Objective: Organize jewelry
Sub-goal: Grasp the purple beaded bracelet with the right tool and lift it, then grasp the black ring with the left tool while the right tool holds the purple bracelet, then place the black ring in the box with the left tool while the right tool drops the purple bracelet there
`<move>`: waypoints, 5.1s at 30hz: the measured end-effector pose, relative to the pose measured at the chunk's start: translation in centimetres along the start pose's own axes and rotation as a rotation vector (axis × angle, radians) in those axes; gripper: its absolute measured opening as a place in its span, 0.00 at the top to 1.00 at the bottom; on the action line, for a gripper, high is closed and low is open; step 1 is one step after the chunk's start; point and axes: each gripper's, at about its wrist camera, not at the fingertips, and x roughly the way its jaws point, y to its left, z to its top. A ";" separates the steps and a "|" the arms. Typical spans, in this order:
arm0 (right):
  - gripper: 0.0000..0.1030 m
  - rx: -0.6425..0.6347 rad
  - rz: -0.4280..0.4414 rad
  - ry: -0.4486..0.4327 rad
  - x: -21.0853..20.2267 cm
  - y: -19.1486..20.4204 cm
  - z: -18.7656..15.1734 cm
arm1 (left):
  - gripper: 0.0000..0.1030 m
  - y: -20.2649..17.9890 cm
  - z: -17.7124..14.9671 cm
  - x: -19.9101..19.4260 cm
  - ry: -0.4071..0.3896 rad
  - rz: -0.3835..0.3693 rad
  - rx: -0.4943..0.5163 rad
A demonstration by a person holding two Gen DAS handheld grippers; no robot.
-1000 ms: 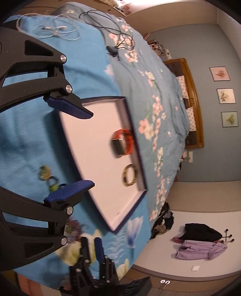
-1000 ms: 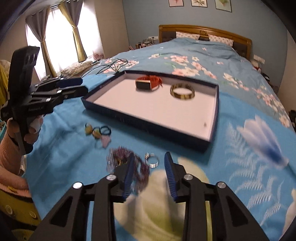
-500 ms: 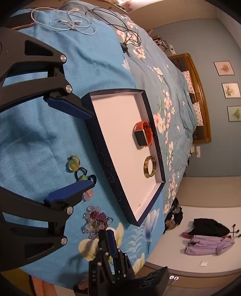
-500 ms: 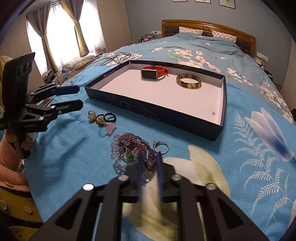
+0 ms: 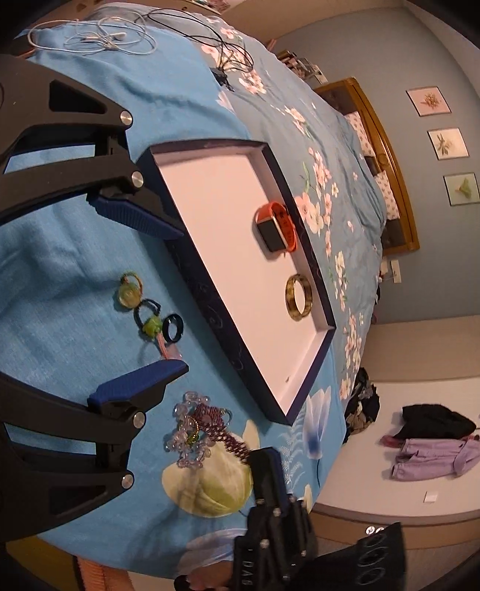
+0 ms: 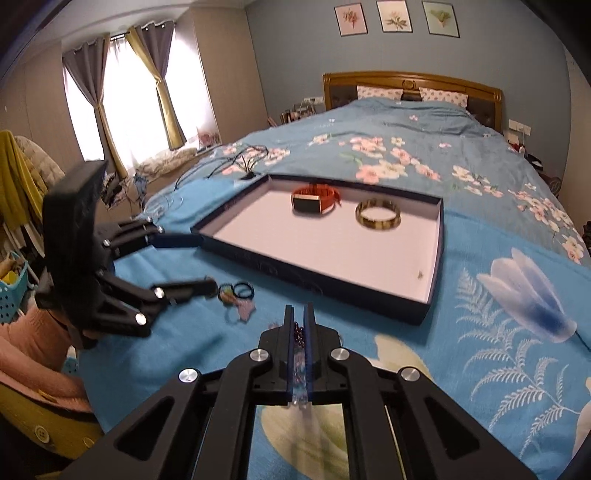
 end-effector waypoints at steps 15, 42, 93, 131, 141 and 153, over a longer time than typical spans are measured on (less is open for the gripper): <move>0.97 0.048 -0.005 -0.105 -2.2 -1.2 1.9 | 0.60 0.0 1.2 1.5 0.023 -0.047 0.041; 0.98 0.059 0.031 -0.085 -0.9 -1.4 1.8 | 0.86 0.1 0.3 4.8 0.130 -0.126 0.037; 0.96 -0.020 0.023 -0.058 1.7 -1.3 6.4 | 0.78 3.6 5.0 3.0 0.018 -0.037 -0.031; 0.97 -0.020 -0.033 0.018 4.1 -2.5 6.2 | 0.78 4.7 6.0 3.4 0.006 -0.003 -0.043; 0.97 -0.010 -0.070 0.051 8.5 -4.4 8.2 | 0.78 6.1 7.9 6.4 0.043 0.032 -0.054; 0.96 -0.045 -0.102 0.134 12.8 -5.2 8.3 | 0.78 7.6 7.9 10.5 0.129 0.027 -0.097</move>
